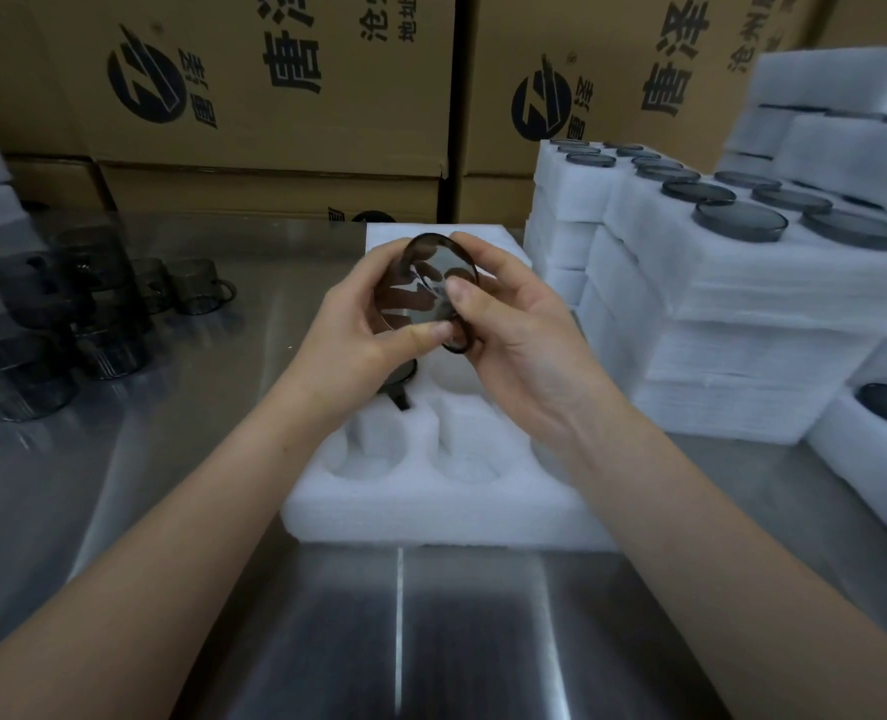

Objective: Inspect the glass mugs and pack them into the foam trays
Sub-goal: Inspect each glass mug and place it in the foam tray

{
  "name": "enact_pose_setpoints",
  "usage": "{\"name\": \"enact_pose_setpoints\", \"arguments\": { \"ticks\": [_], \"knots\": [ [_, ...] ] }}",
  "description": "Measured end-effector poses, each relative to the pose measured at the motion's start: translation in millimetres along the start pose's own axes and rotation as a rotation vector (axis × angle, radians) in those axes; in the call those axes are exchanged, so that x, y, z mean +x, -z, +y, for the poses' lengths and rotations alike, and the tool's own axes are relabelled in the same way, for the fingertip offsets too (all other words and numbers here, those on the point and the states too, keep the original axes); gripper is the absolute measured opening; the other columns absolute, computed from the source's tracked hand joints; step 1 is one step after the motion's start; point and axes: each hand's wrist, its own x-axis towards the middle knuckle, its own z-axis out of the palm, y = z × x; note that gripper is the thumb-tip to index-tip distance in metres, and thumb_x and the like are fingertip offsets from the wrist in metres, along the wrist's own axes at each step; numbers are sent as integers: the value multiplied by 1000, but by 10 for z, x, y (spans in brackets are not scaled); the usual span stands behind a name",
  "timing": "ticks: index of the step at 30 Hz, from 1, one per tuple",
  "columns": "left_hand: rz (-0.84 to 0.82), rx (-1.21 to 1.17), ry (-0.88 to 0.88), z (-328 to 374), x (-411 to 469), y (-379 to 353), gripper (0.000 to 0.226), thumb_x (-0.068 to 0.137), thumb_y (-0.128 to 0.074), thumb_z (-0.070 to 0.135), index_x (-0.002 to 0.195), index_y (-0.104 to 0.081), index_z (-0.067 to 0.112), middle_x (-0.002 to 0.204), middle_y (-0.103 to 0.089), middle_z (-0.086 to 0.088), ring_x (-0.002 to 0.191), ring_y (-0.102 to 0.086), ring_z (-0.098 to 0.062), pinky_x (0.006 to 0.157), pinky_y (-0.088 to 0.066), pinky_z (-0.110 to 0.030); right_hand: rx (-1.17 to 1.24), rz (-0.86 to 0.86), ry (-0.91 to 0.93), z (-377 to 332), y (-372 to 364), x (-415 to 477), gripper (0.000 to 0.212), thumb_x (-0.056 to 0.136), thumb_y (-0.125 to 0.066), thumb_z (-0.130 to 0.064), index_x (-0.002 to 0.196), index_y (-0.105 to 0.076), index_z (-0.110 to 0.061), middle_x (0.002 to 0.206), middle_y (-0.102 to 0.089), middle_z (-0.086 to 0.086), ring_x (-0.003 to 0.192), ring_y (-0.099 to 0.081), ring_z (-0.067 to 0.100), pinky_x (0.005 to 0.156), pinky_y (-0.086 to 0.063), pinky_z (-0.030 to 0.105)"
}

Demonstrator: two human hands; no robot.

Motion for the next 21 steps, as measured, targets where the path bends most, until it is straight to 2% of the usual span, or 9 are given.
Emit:
{"name": "enact_pose_setpoints", "arguments": {
  "ticks": [2, 5, 7, 10, 12, 15, 17, 21],
  "knots": [
    [-21, 77, -16, 2, -4, -7, 59, 72, -76, 8, 125, -53, 16, 114, -64, 0, 108, -63, -13, 92, -52, -29, -87, 77, 17, -3, -4, -15, 38, 86, -68, -3, 120, -58, -13, 102, -63, 13, 76, -66, 15, 61, -49, 23],
    [-65, 167, -13, -9, -4, -27, 65, 73, -80, 1, 131, -52, 8, 118, -63, -3, 110, -61, -13, 94, -51, -29, -237, 196, 62, 18, 0, -40, 25, 85, -74, -15, 106, -60, -16, 113, -63, 20, 87, -68, 26, 57, -50, 28],
    [-100, 196, -14, -17, -7, -37, 67, 74, -80, 1, 133, -51, 9, 120, -62, -2, 111, -61, -13, 94, -51, -29, -306, 267, 105, 23, 0, -46, 12, 90, -70, -23, 92, -60, -18, 105, -66, 17, 90, -68, 32, 56, -53, 33],
    [-133, 211, -39, -16, -12, -56, 65, 72, -80, 13, 130, -52, 18, 117, -62, 8, 109, -61, -12, 92, -51, -30, -335, 325, 130, 14, 13, -35, 20, 97, -58, -28, 82, -58, -16, 90, -64, 11, 82, -65, 27, 60, -53, 35],
    [-95, 202, -74, -11, -11, -62, 61, 71, -78, 19, 126, -51, 29, 116, -60, 18, 109, -60, -9, 92, -50, -27, -244, 297, 100, 7, 10, -22, 21, 101, -51, -27, 89, -63, -15, 96, -65, 14, 86, -63, 27, 65, -53, 38],
    [42, 132, -83, -27, 6, -44, 56, 71, -79, 23, 119, -51, 31, 116, -61, 13, 109, -62, -11, 93, -50, -30, -198, 239, 82, 15, -6, -10, 14, 101, -51, -22, 100, -65, -18, 103, -64, 16, 86, -59, 25, 69, -50, 32],
    [129, 40, -64, -33, 16, -22, 53, 72, -79, 24, 117, -51, 25, 114, -63, 9, 107, -63, -8, 88, -50, -24, -299, 246, 60, 31, -7, -6, 11, 98, -57, -25, 91, -63, -21, 95, -64, 7, 82, -60, 18, 72, -48, 30],
    [139, -19, -52, -34, 16, 0, 52, 72, -79, 23, 115, -50, 19, 111, -65, 4, 106, -65, -12, 87, -51, -25, -431, 140, -21, 46, -13, -21, 33, 96, -57, -40, 74, -62, -17, 66, -60, 2, 58, -55, 14, 61, -49, 29]
  ]
}}
